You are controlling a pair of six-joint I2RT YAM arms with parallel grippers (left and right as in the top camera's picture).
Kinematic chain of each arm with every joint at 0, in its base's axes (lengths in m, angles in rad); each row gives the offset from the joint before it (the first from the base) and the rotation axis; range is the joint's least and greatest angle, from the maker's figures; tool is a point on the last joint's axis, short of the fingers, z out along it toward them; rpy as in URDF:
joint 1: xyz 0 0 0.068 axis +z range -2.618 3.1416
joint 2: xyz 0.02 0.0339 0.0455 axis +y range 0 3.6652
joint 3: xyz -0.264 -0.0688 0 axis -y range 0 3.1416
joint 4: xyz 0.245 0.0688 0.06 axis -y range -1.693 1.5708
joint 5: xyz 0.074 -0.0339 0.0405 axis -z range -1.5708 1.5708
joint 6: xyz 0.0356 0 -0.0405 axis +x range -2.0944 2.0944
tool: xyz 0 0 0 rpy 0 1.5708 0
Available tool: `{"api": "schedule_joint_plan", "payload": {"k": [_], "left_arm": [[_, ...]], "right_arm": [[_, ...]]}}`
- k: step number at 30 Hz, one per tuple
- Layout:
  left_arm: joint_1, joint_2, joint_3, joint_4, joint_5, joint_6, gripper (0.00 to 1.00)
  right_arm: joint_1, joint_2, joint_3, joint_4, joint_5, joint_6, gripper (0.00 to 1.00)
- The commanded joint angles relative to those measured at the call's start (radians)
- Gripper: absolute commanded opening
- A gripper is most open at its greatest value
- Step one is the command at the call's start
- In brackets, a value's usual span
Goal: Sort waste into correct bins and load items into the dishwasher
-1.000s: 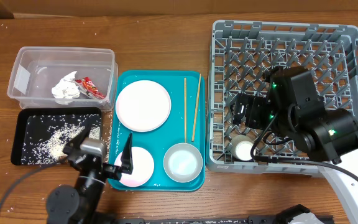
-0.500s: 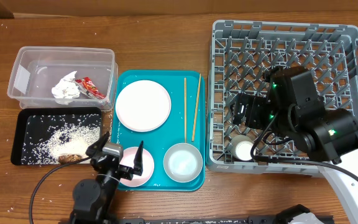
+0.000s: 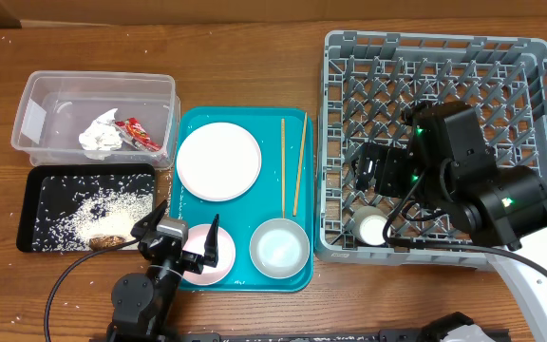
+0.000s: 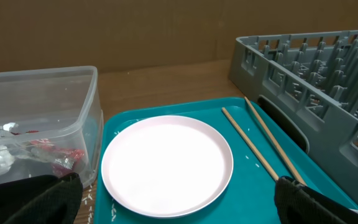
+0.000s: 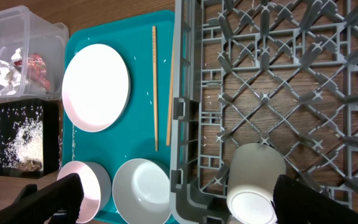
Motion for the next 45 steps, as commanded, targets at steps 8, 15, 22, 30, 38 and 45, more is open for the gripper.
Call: {"api": "schedule_joint_plan", "payload": {"k": [8, 15, 22, 30, 38, 45], "left_arm": [[0.004, -0.006, -0.006, 0.005, 0.003, 0.015, 1.0], [0.004, -0.006, -0.006, 0.005, 0.003, 0.015, 1.0], [0.004, -0.006, -0.006, 0.005, 0.003, 0.015, 1.0], [0.004, -0.006, -0.006, 0.005, 0.003, 0.015, 1.0], [0.004, -0.006, -0.006, 0.005, 0.003, 0.015, 1.0], [0.004, -0.006, -0.006, 0.005, 0.003, 0.015, 1.0]], "right_arm": [[0.067, 0.027, 0.005, 0.175, -0.309, 0.08, 1.0], [0.403, 0.248, 0.005, 0.23, -0.196, 0.079, 0.93], [0.548, 0.526, 0.005, 0.411, -0.167, 0.049, 0.74], [0.606, 0.699, 0.005, 0.509, -0.235, -0.006, 0.73], [0.602, 0.754, 0.005, 0.525, -0.231, 0.027, 0.59], [0.595, 0.801, 0.006, 0.526, -0.25, 0.053, 0.27]]}}
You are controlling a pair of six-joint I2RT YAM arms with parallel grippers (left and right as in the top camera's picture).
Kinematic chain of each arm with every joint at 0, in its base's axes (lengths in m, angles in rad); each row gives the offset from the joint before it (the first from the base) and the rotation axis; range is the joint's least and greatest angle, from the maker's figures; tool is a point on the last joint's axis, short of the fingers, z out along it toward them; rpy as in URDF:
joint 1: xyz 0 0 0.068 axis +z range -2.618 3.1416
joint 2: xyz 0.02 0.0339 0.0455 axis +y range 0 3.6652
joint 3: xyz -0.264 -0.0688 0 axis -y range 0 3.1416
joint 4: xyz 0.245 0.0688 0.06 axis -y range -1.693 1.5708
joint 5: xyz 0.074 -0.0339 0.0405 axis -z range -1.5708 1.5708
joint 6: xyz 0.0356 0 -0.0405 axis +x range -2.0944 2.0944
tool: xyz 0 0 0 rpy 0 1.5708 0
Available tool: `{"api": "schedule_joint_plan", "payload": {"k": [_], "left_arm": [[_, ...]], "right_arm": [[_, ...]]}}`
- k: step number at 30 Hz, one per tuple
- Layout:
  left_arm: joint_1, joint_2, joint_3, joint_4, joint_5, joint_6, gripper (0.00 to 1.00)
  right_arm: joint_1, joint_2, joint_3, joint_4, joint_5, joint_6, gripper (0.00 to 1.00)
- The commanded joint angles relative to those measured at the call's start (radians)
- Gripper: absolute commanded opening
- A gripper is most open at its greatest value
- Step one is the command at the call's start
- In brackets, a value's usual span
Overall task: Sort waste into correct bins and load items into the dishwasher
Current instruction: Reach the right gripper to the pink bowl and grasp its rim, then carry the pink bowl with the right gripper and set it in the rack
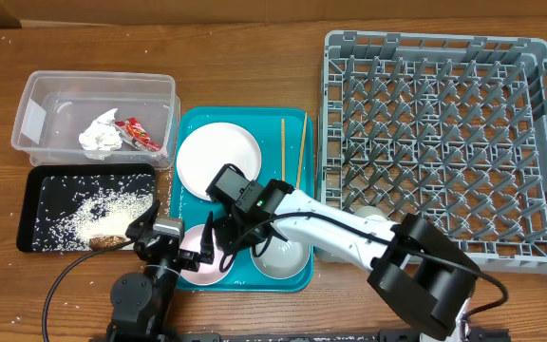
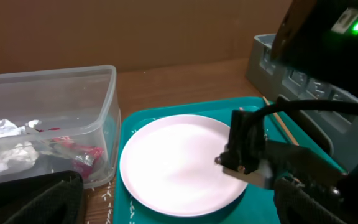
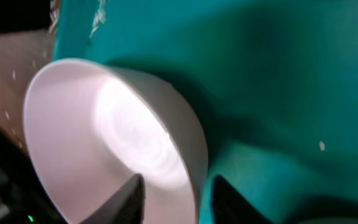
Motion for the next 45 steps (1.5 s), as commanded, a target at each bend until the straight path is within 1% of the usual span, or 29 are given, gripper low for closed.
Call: {"api": "schedule_joint_plan", "payload": {"k": [1, 3, 6, 10, 16, 18, 21, 23, 26, 29, 33, 36, 39, 42, 45], "left_arm": [[-0.01, -0.011, -0.004, 0.0, 0.043, -0.006, 1.0], [-0.01, -0.011, -0.004, 0.0, 0.043, -0.006, 1.0], [-0.01, -0.011, -0.004, 0.0, 0.043, -0.006, 1.0], [-0.01, -0.011, -0.004, 0.0, 0.043, -0.006, 1.0], [-0.01, -0.011, -0.004, 0.0, 0.043, -0.006, 1.0], [-0.01, -0.011, -0.004, 0.0, 0.043, -0.006, 1.0], [-0.01, -0.011, -0.004, 0.0, 0.043, -0.006, 1.0], [-0.01, -0.011, -0.004, 0.0, 0.043, -0.006, 1.0], [-0.01, -0.011, -0.004, 0.0, 0.043, -0.006, 1.0], [-0.01, -0.011, -0.004, 0.0, 0.043, -0.006, 1.0], [-0.01, -0.011, -0.004, 0.0, 0.043, -0.006, 1.0], [-0.01, -0.011, -0.004, 0.0, 0.043, -0.006, 1.0], [-0.01, -0.011, -0.004, 0.0, 0.043, -0.006, 1.0], [-0.01, -0.011, -0.004, 0.0, 0.043, -0.006, 1.0], [-0.01, -0.011, -0.004, 0.0, 0.043, -0.006, 1.0]], "right_arm": [[-0.006, 0.029, 0.011, 0.009, -0.03, 0.014, 0.21], [-0.023, 0.02, 0.029, -0.001, -0.029, 0.013, 0.12], [-0.049, -0.017, 0.058, -0.032, 0.031, 0.013, 0.07], [-0.089, -0.116, 0.109, -0.105, 0.183, 0.009, 0.04], [-0.164, -0.304, 0.177, -0.265, 0.449, 0.01, 0.04], [-0.211, -0.397, 0.183, -0.351, 0.634, 0.01, 0.04], [-0.264, -0.481, 0.183, -0.47, 0.898, 0.044, 0.04], [-0.306, -0.523, 0.182, -0.579, 1.106, 0.117, 0.04], [-0.382, -0.537, 0.179, -0.714, 1.291, 0.23, 0.04], [-0.482, -0.525, 0.162, -0.747, 1.298, 0.29, 0.04], [-0.616, -0.459, 0.137, -0.734, 1.313, 0.29, 0.04], [-0.686, -0.384, 0.137, -0.701, 1.333, 0.284, 0.04], [-0.702, -0.313, 0.137, -0.673, 1.336, 0.241, 0.04], [-0.7, -0.241, 0.137, -0.671, 1.397, 0.24, 0.04], [-0.695, -0.187, 0.137, -0.67, 1.407, 0.24, 0.04]]}}
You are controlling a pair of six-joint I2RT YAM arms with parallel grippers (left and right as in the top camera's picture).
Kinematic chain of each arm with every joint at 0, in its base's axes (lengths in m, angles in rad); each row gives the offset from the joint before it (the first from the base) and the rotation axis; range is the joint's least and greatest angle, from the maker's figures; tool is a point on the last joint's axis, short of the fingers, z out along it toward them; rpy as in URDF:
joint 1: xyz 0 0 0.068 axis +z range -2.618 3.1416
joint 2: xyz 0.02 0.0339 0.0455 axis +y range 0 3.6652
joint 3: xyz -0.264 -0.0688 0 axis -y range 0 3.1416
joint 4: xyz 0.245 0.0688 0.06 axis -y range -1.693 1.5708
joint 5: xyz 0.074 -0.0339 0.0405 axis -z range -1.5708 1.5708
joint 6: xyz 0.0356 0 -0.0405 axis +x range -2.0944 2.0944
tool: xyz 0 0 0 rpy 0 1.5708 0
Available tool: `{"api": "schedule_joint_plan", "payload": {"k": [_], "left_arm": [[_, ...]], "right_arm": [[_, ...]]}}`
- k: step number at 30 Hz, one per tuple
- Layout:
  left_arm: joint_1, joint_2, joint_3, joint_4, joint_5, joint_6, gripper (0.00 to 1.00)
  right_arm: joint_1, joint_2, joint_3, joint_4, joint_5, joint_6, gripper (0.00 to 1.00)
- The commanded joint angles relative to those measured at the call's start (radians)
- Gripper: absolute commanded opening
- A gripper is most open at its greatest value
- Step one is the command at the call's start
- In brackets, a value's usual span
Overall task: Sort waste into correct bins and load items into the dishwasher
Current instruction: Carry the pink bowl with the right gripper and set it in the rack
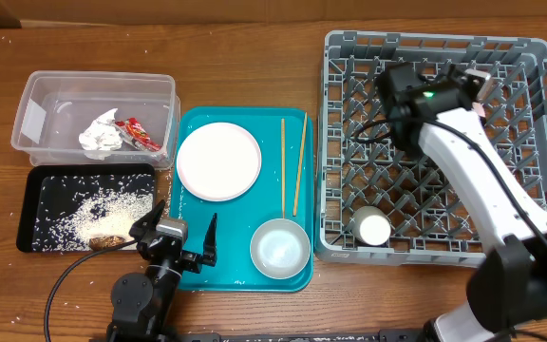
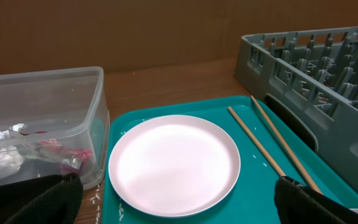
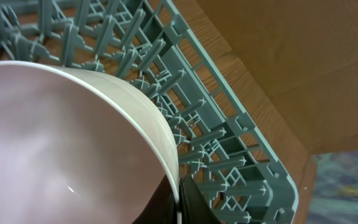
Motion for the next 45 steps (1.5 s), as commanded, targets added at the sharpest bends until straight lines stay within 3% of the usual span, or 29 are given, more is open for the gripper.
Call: {"api": "schedule_joint_plan", "payload": {"k": [1, 10, 19, 21, 30, 39, 45], "left_arm": [[-0.006, -0.01, -0.004, 0.001, 0.01, -0.006, 1.0], [-0.006, -0.01, -0.004, 0.001, 0.01, -0.006, 1.0], [-0.006, -0.01, -0.004, 0.001, 0.01, -0.006, 1.0], [-0.006, -0.01, -0.004, 0.001, 0.01, -0.006, 1.0], [-0.006, -0.01, -0.004, 0.001, 0.01, -0.006, 1.0], [-0.006, -0.01, -0.004, 0.001, 0.01, -0.006, 1.0], [-0.006, -0.01, -0.004, 0.001, 0.01, -0.006, 1.0]], "right_arm": [[0.01, 0.056, -0.005, 0.002, 0.067, -0.003, 0.04], [0.085, 0.129, -0.005, -0.006, 0.033, -0.003, 0.04], [0.221, 0.129, -0.005, -0.017, 0.031, -0.003, 0.11], [0.238, 0.129, -0.003, -0.053, 0.099, -0.002, 0.04], [0.18, 0.129, 0.013, -0.099, 0.195, 0.043, 0.04], [0.085, 0.128, 0.029, -0.106, 0.035, 0.043, 0.04], [0.13, 0.087, 0.228, -0.146, -0.138, 0.043, 0.04]]}}
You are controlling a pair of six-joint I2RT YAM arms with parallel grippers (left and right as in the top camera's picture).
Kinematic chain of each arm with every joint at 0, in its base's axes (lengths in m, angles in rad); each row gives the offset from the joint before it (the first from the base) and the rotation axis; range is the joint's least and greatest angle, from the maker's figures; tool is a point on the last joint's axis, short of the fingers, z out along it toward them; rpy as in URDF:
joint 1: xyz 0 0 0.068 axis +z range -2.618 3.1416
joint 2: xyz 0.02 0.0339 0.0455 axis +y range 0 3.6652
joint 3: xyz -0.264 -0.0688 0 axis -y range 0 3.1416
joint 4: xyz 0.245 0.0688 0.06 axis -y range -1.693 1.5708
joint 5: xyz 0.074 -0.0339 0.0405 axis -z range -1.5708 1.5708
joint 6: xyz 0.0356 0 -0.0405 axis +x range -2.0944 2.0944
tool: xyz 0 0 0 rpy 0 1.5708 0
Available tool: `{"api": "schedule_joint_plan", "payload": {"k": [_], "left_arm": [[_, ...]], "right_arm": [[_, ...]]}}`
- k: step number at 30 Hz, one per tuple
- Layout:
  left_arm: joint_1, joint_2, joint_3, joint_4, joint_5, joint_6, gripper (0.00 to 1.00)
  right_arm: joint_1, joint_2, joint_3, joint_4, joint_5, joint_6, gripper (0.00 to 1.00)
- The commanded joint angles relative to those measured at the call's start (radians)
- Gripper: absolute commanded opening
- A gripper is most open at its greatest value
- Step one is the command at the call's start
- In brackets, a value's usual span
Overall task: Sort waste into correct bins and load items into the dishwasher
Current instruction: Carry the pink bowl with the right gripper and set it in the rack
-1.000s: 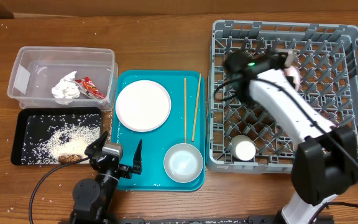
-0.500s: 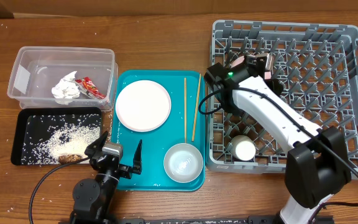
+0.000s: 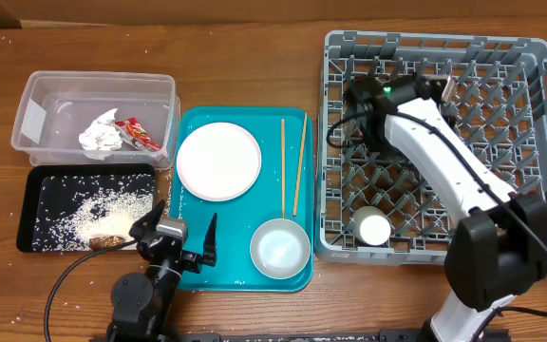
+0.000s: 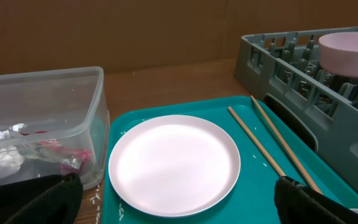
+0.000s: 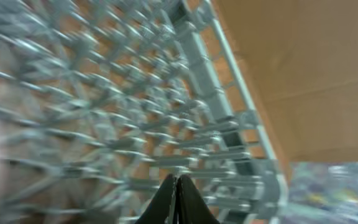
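The pink bowl [image 4: 350,50] shows only in the left wrist view, upright over the far left part of the grey dish rack [image 3: 530,142]. Overhead, my right arm [image 3: 402,100] lies across that part and covers the bowl. My right gripper [image 5: 178,186] is shut, with no bowl between its tips; its view is blurred. My left gripper [image 4: 179,208] stands open and empty at the teal tray's [image 3: 193,280] front edge. On the tray lie a white plate [image 3: 218,161], two chopsticks [image 3: 283,166] and a pale bowl [image 3: 279,247].
A white cup [image 3: 372,228] stands in the rack's near left corner. A clear bin [image 3: 36,90] with crumpled waste sits at the far left. In front of it lies a black tray [image 3: 46,190] holding rice. Rice grains are scattered on the wood.
My right arm has shifted left over the rack. The pink bowl's rim was pinched between its fingers; now the fingers show nothing between them, and the bowl appears over the rack's far left.
First my right gripper hung open over the rack near the cup, with the pink bowl at the tray's front left. Then it was down at that bowl's rim. Then the bowl was off the tray, held over the rack's far side. Now it shows at the rack's far left.
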Motion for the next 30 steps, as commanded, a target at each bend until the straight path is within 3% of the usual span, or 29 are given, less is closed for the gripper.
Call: {"api": "schedule_joint_plan", "payload": {"k": [1, 3, 6, 7, 9, 13, 21, 26, 27, 30], "left_arm": [[-0.006, -0.01, -0.004, 0.0, 0.01, -0.006, 1.0], [-0.006, -0.01, -0.004, 0.0, 0.01, -0.006, 1.0], [-0.006, -0.01, -0.004, 0.0, 0.01, -0.006, 1.0], [-0.006, -0.01, -0.004, 0.0, 0.01, -0.006, 1.0], [-0.006, -0.01, -0.004, 0.0, 0.01, -0.006, 1.0], [-0.006, -0.01, -0.004, 0.0, 0.01, -0.006, 1.0], [-0.006, -0.01, -0.004, 0.0, 0.01, -0.006, 1.0], [-0.006, -0.01, -0.004, 0.0, 0.01, -0.006, 1.0], [-0.006, -0.01, -0.004, 0.0, 0.01, -0.006, 1.0], [-0.006, -0.01, -0.004, 0.0, 0.01, -0.006, 1.0]], "right_arm": [[0.037, -0.048, 0.181, 0.006, -0.196, 0.012, 0.04], [0.039, -0.061, 0.264, 0.009, -0.337, 0.012, 0.07], [0.039, -0.065, 0.399, 0.012, -0.497, -0.029, 0.79], [0.038, -0.065, 0.441, 0.022, -0.533, -0.068, 0.81], [0.027, -0.065, 0.487, 0.047, -0.601, -0.11, 0.73], [-0.054, -0.053, 0.468, 0.064, -0.738, -0.124, 0.7], [-0.278, -0.017, 0.201, 0.128, -1.033, -0.152, 0.65], [-0.306, -0.017, 0.032, 0.261, -1.176, -0.216, 0.62], [-0.305, -0.017, 0.013, 0.275, -1.177, -0.212, 0.56], [-0.305, -0.017, -0.032, 0.294, -1.152, -0.159, 0.22]]}}
